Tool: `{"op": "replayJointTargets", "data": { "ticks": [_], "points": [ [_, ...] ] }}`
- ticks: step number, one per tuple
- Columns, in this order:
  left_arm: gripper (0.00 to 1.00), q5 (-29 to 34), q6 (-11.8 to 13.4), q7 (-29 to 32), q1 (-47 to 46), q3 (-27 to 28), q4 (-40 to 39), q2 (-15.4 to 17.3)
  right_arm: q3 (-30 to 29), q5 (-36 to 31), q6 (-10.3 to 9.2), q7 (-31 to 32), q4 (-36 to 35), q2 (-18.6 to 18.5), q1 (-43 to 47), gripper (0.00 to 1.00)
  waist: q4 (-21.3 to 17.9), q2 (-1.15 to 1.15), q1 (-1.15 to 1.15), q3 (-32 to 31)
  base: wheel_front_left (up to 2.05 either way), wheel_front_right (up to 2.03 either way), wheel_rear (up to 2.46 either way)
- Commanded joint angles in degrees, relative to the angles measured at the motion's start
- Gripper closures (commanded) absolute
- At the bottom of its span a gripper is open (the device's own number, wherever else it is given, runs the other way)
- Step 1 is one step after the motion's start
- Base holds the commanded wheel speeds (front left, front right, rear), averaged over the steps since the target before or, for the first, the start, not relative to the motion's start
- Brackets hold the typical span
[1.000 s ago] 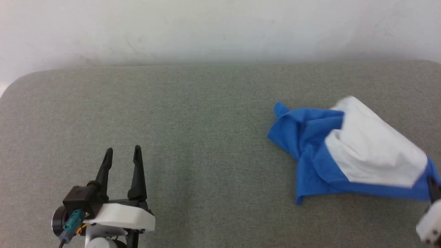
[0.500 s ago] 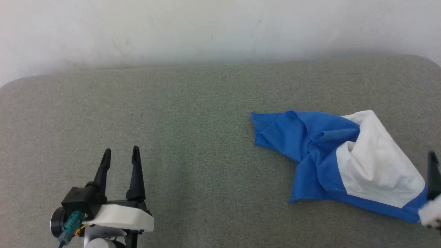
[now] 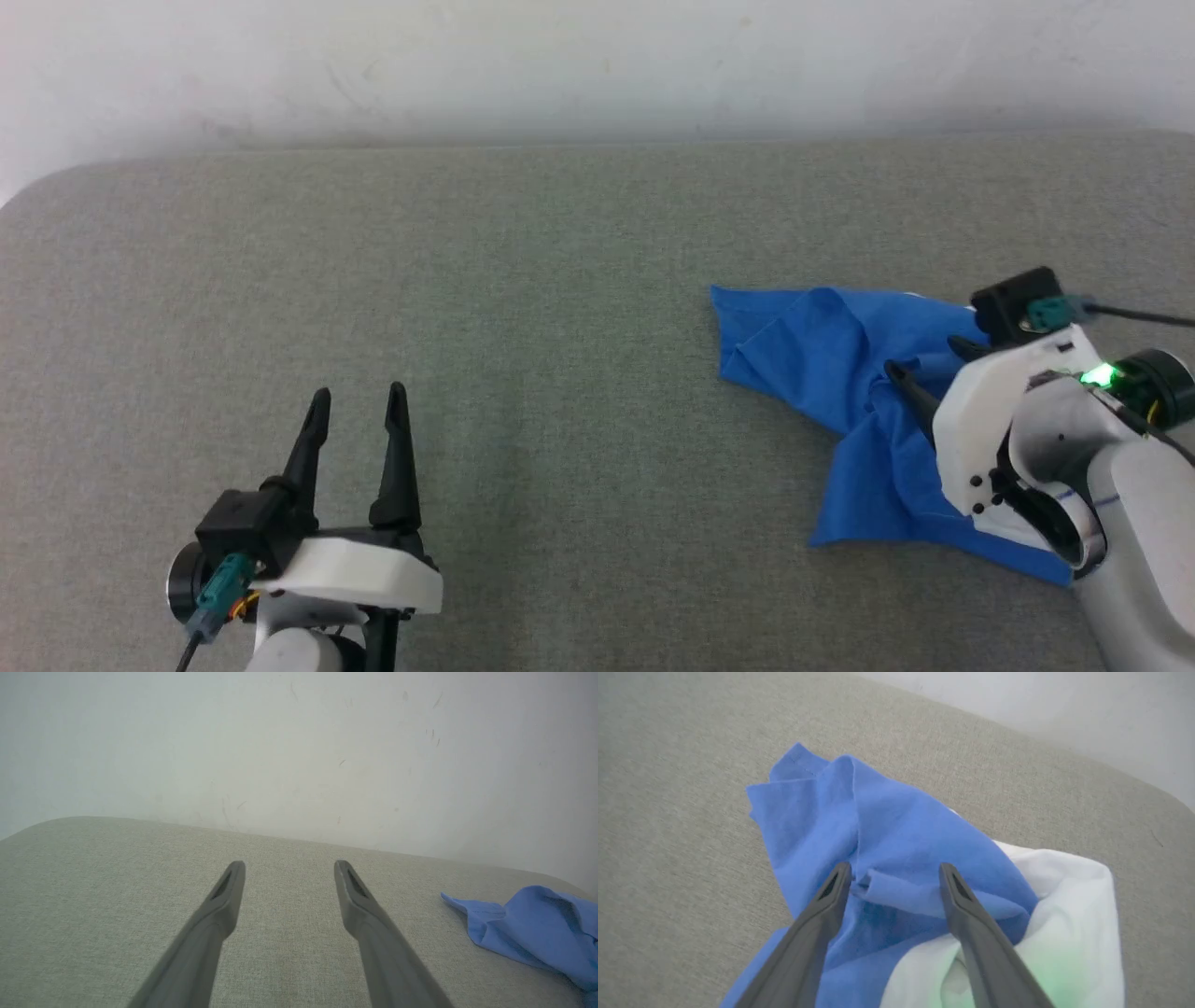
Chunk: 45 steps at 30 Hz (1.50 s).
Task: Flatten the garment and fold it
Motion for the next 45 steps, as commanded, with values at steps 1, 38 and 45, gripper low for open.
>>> {"op": "replayJointTargets", "data": {
  "ticks": [1, 38, 45],
  "points": [
    [0.0, 0.5, -0.5, -0.3, -1.1, 0.0, 0.4, -0.3, 1.4, 0.2, -0.05, 1.1, 2.2, -0.9, -1.6, 0.0, 0.7, -0.01, -0.01, 0.8, 0.0, 0.0, 0.0],
    [0.0, 1.3, -1.5, 0.4, 1.9, 0.2, 3.0, 0.0, 27.6, 9.5, -0.05, -10.8, -7.9, 2.0, 15.2, 0.0, -1.0, -0.01, -0.01, -5.5, 0.0, 0.0, 0.0],
    [0.0, 1.1, -1.0, 1.0, 2.8, 0.2, 2.8, 0.6, 16.6, 3.9, -0.05, -25.5, -15.4, 6.4, 18.8, 0.0, -1.8, -0.01, -0.01, -6.5, 0.0, 0.0, 0.0]
  ]
}}
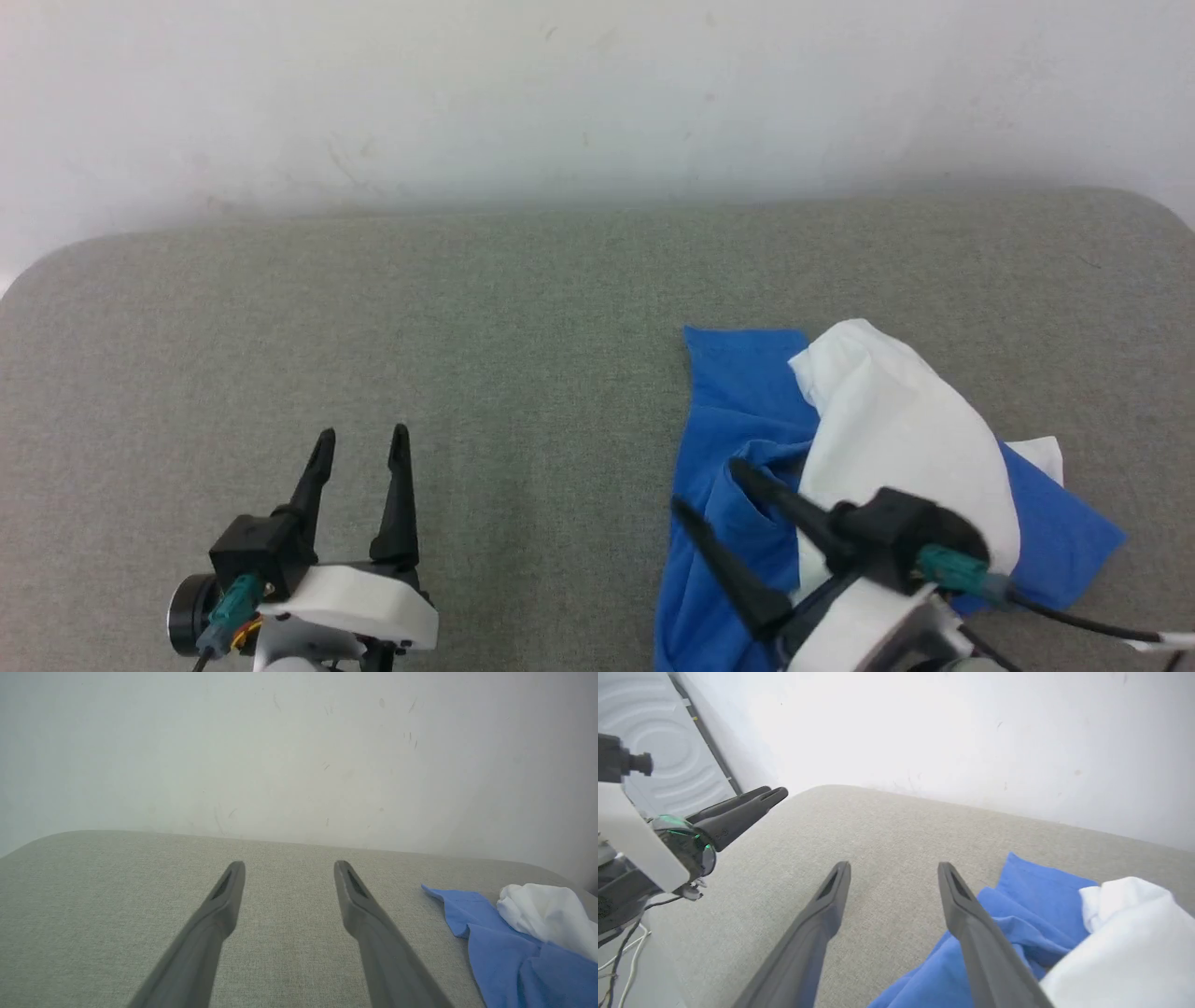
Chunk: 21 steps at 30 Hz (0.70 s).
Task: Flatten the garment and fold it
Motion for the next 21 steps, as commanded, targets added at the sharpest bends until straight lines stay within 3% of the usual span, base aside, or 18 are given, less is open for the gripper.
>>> {"op": "replayJointTargets", "data": {
  "ticks": [1, 7, 13, 21],
  "points": [
    [0.0, -0.3, 0.5, 0.1, 0.7, 0.1, -0.2, 0.3, -1.2, -0.9, -0.04, -0.7, -0.5, 0.5, 1.1, 0.0, -0.2, 0.0, 0.01, -0.2, 0.0, 0.0, 0.0],
    [0.0, -0.2, 1.0, 0.8, 0.7, -0.4, -1.0, 0.3, -12.9, -6.3, -0.04, -3.1, -2.1, 4.0, 3.1, 0.0, -0.7, 0.0, 0.01, -0.2, 0.0, 0.0, 0.0],
    [0.0, 0.0, 1.2, 2.1, 0.7, -1.6, -1.6, 0.2, -23.7, -9.5, -0.04, -2.9, -2.2, 4.9, 4.3, 0.0, -1.0, 0.0, 0.01, 0.3, 0.0, 0.0, 0.0],
    [0.0, -0.1, -0.5, 6.2, -1.4, -5.3, -2.3, -0.7, -30.5, -10.9, -0.04, -1.9, -3.9, 4.9, 5.7, 0.0, -1.2, 0.0, 0.01, 1.6, 0.0, 0.0, 0.0]
  ]
}}
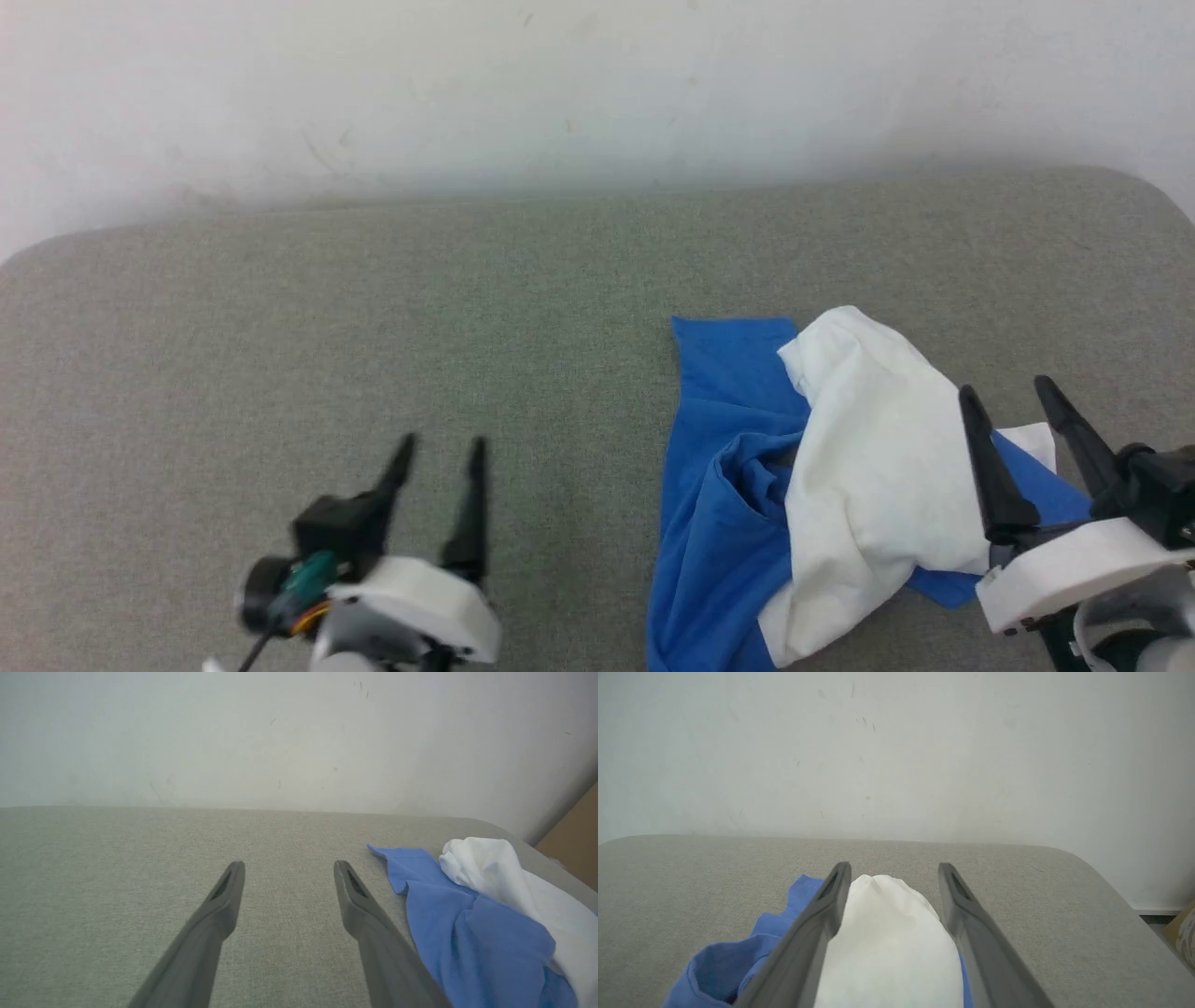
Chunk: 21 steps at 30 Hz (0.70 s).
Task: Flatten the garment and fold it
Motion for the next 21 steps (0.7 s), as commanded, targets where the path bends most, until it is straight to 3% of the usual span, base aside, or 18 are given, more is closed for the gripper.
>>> {"op": "replayJointTargets", "data": {
  "ticks": [1, 9, 18, 19, 20, 21],
  "points": [
    [0.0, -0.1, -1.1, 1.1, -1.7, -1.4, -0.2, -0.7, -0.6, -0.4, -0.04, 0.3, -0.5, 0.1, 1.0, 0.0, 0.1, 0.0, 0.0, 0.4, 0.0, 0.0, 0.0],
    [0.0, -2.9, -9.6, 12.7, -9.4, -13.1, 4.1, -6.2, -1.0, -0.6, -0.04, 2.2, -1.9, 0.6, 1.1, 0.0, -1.5, 0.0, 0.0, 2.3, 0.0, 0.0, 0.0],
    [0.0, -6.1, -12.3, 26.0, -14.1, -18.6, 11.7, -7.4, -0.6, -0.2, -0.04, 2.9, -1.3, 1.6, 0.6, 0.0, -3.9, 0.0, 0.0, 3.9, 0.0, 0.0, 0.0],
    [0.51, -6.1, -12.3, 26.6, -14.5, -18.7, 12.0, -7.3, -0.6, -0.1, -0.04, 2.8, -1.2, 1.8, 0.5, 0.0, -4.1, 0.0, 0.0, 3.9, 0.0, 0.0, 0.0],
    [0.94, -6.0, -12.2, 26.4, -15.0, -18.5, 11.9, -7.2, -0.6, -0.1, -0.04, 2.8, -1.1, 1.9, 0.4, 0.0, -4.2, 0.0, 0.0, 4.0, 0.0, 0.0, 0.0],
    [1.0, -5.8, -12.1, 26.1, -15.4, -18.2, 11.8, -7.0, -0.6, -0.1, -0.04, 2.7, -1.0, 2.0, 0.4, 0.0, -4.3, 0.0, 0.0, 4.0, 0.0, 0.0, 0.0]
  ]
}}
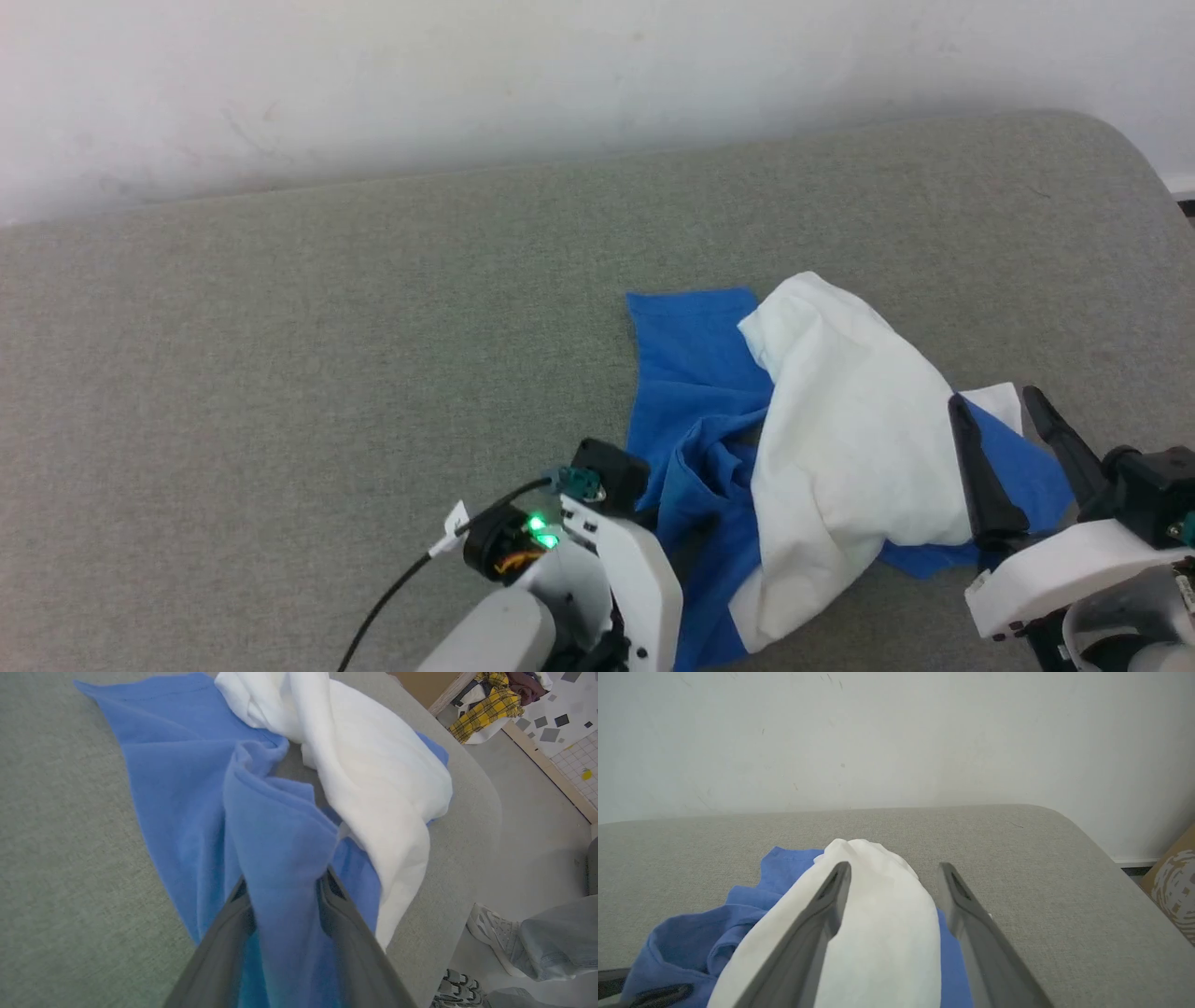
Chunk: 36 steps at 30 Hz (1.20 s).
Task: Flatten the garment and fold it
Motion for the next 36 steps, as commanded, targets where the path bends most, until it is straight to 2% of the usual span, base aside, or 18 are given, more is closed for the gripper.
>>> {"op": "replayJointTargets", "data": {
  "ticks": [1, 5, 8, 15, 19, 20, 23, 26, 27, 28, 36],
  "points": [
    [1.0, 0.5, 0.2, -0.9, -1.6, 0.6, -0.5, 0.6, -0.1, 0.3, -0.04, -0.4, 0.2, 0.3, -0.6, 0.0, -0.2, 0.0, 0.0, 0.2, 0.0, 0.0, 0.0],
    [1.0, 1.6, 2.9, -5.4, -3.0, 4.5, -4.0, 2.5, -0.3, 0.2, -0.04, -0.5, 0.6, 0.7, -0.4, 0.0, 0.1, 0.0, 0.0, -0.2, 0.0, 0.0, 0.0],
    [1.0, 1.9, 6.1, -7.8, -2.6, 9.1, -7.5, 5.3, -0.3, 0.2, -0.04, -0.6, 0.9, 0.9, -0.2, 0.0, 0.5, 0.0, 0.0, -0.6, 0.0, 0.0, 0.0],
    [1.0, 0.1, 16.3, -8.8, 7.6, 22.5, -13.1, 13.6, -0.5, 0.1, -0.04, -0.3, 1.2, 1.2, 0.6, 0.0, 1.8, 0.0, 0.0, -0.7, 0.0, 0.0, 0.0],
    [1.0, -1.7, 22.4, -9.4, 16.4, 29.7, -14.8, 15.3, -1.1, -0.1, -0.04, -0.1, 1.2, 1.3, 1.3, 0.0, 2.7, 0.0, 0.0, -0.8, 0.0, 0.0, 0.0],
    [1.0, -1.7, 22.4, -9.4, 16.4, 29.7, -14.8, 15.3, -1.1, -0.1, -0.04, -0.1, 1.2, 1.3, 1.3, 0.0, 2.7, 0.0, 0.0, -0.8, 0.0, 0.0, 0.0],
    [1.0, -3.4, 24.7, -9.7, 21.6, 33.1, -15.4, 15.4, -1.3, -0.2, -0.04, 0.2, 1.1, 1.3, 1.6, 0.0, 3.4, 0.0, 0.0, -0.9, 0.0, 0.0, 0.0],
    [1.0, -4.7, 24.2, -10.0, 24.1, 33.7, -15.4, 15.1, -1.2, -0.3, -0.04, 0.4, 1.1, 1.4, 1.7, 0.0, 3.8, 0.0, 0.0, -1.0, 0.0, 0.0, 0.0],
    [0.62, -5.0, 23.6, -10.6, 24.2, 33.5, -15.6, 14.8, -1.1, -0.4, -0.04, 0.5, 1.1, 1.3, 1.7, 0.0, 3.9, 0.0, 0.0, -1.1, 0.0, 0.0, 0.0],
    [0.0, -5.1, 23.0, -11.5, 24.2, 33.3, -15.9, 14.4, -1.0, -0.5, -0.04, 0.5, 1.1, 1.3, 1.7, 0.0, 4.0, 0.0, 0.0, -1.3, 0.0, 0.0, 0.0],
    [0.0, 0.3, 19.5, -26.9, 21.2, 30.0, -19.8, 12.0, 0.1, -0.3, -0.04, 1.5, 1.5, 0.5, 2.1, 0.0, 3.9, 0.0, 0.0, -3.1, 0.0, 0.0, 0.0]
  ]
}}
